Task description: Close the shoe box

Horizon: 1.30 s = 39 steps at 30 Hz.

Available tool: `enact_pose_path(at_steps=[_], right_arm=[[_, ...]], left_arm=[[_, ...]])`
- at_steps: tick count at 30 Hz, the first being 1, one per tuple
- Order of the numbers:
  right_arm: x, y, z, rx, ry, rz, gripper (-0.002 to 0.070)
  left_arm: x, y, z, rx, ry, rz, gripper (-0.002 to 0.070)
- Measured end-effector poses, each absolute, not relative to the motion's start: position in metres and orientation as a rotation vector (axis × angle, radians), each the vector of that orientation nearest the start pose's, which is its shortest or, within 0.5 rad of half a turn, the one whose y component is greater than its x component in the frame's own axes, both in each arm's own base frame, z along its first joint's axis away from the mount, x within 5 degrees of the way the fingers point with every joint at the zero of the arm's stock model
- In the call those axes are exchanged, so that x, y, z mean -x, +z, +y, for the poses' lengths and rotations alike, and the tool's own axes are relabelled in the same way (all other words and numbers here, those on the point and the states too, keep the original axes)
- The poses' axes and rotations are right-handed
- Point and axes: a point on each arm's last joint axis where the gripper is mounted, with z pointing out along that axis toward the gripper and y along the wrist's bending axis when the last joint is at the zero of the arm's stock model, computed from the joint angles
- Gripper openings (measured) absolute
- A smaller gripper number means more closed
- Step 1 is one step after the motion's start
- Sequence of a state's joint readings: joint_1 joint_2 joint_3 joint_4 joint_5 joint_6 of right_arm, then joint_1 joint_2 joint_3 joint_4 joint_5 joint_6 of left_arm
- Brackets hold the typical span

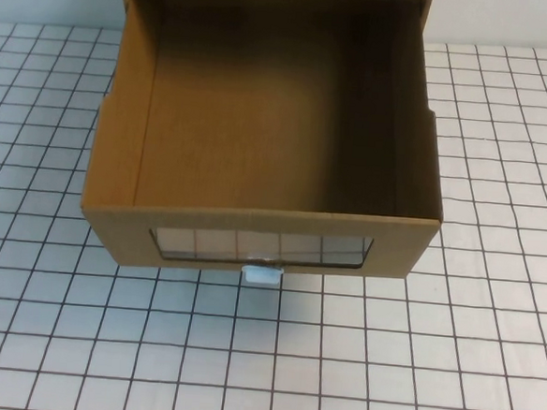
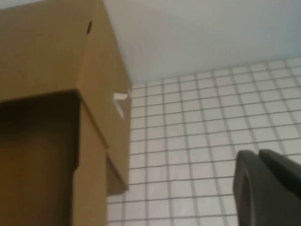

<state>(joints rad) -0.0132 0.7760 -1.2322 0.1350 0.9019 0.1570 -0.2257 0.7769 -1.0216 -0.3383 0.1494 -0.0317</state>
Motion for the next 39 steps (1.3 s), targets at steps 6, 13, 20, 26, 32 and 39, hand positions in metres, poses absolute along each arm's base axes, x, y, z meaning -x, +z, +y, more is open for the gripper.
enact_pose_path(at_steps=[6, 13, 20, 26, 32, 39], right_arm=[[-0.14, 0.457, 0.038, 0.073, 0.518, 2.006, -0.0013], [-0.156, 0.447, 0.096, 0.631, 0.761, 1.957, -0.0013], [-0.142, 0.406, 0.143, 0.913, 0.859, 1.896, -0.0013], [-0.125, 0.356, 0.182, 1.054, 0.918, 1.824, -0.0013], [-0.126, 0.326, 0.219, 1.161, 0.837, 1.755, -0.0013], [-0.151, 0.288, 0.252, 1.112, 0.701, 1.809, -0.0013]], left_arm=[[-0.184, 0.453, -0.049, 0.066, -0.538, 1.57, -0.0005], [-0.258, 0.453, -0.079, -0.174, -0.487, 1.898, -0.0005], [-0.342, 0.456, -0.12, -0.459, -0.639, 2.018, -0.0005], [-0.413, 0.43, -0.148, -0.568, -0.796, 2.092, -0.0005], [-0.461, 0.39, -0.168, -0.411, -1.055, 2.195, -0.0005], [-0.47, 0.387, -0.17, -0.349, -1.183, 2.177, -0.0005]])
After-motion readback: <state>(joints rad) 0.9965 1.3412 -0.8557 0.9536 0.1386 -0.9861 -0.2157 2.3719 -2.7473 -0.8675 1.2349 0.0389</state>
